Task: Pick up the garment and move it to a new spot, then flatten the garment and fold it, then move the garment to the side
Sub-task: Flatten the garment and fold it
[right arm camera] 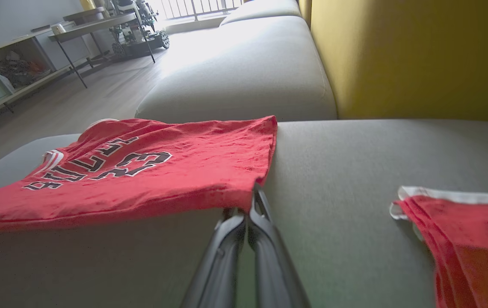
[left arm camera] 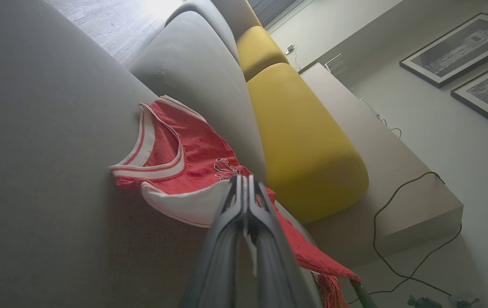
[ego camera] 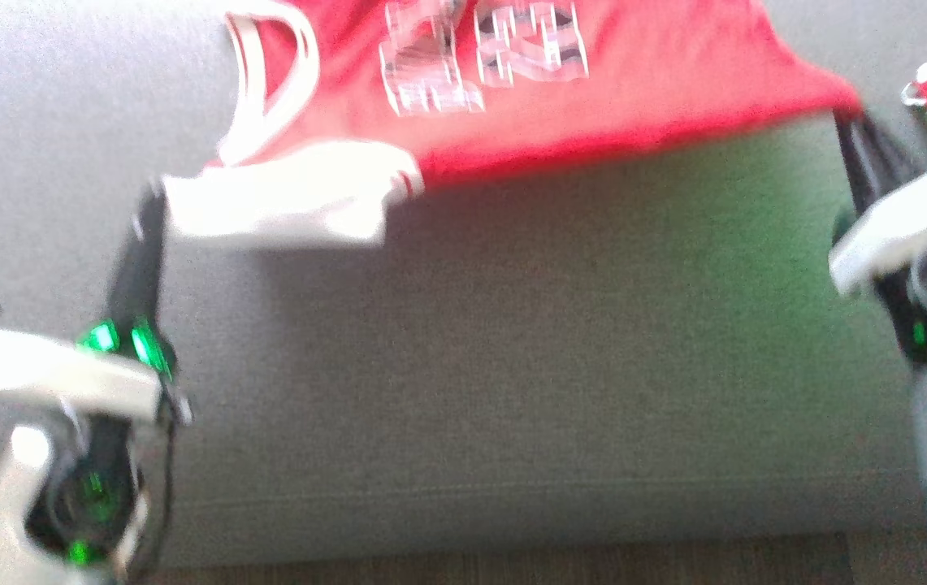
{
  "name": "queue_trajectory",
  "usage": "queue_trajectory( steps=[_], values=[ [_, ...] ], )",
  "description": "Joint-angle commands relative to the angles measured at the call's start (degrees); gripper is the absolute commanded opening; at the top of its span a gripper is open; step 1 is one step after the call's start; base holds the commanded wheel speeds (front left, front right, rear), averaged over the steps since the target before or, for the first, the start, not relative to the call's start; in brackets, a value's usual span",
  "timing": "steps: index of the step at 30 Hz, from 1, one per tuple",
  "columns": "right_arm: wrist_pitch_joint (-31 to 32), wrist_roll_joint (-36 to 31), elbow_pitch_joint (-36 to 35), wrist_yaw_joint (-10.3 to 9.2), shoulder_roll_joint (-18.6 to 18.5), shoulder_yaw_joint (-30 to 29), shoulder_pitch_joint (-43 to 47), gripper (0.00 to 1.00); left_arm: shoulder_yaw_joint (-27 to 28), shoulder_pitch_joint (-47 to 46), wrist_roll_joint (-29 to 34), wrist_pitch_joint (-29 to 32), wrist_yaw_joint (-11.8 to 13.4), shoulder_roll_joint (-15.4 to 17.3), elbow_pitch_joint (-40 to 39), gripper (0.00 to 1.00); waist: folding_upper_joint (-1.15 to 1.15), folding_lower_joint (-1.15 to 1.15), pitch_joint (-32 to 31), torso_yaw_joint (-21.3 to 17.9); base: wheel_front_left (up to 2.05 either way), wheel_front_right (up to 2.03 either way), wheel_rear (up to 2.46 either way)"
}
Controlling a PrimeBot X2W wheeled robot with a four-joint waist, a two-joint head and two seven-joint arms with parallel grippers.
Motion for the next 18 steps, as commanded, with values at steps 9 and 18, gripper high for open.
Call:
queue_trajectory(
  steps=[9, 18],
  values=[
    [9.48, -2.73, -24.76, -0.02, 5.53, -6.98, 23.14, 0.0, 0.45, 13.42, 3.58, -3.16, 3.44, 1.81, -9.69, 0.0, 0.0, 0.01, -3.84, 1.48, 0.0, 0.0, 0.0],
    [14.99, -4.23, -38.41, -0.02, 9.17, -12.97, 36.59, 0.0, -0.1, 23.11, 2.71, -3.41, 5.68, 1.38, -12.65, 0.0, 0.0, 0.01, -4.55, 1.3, 0.0, 0.0, 0.0]
  ],
)
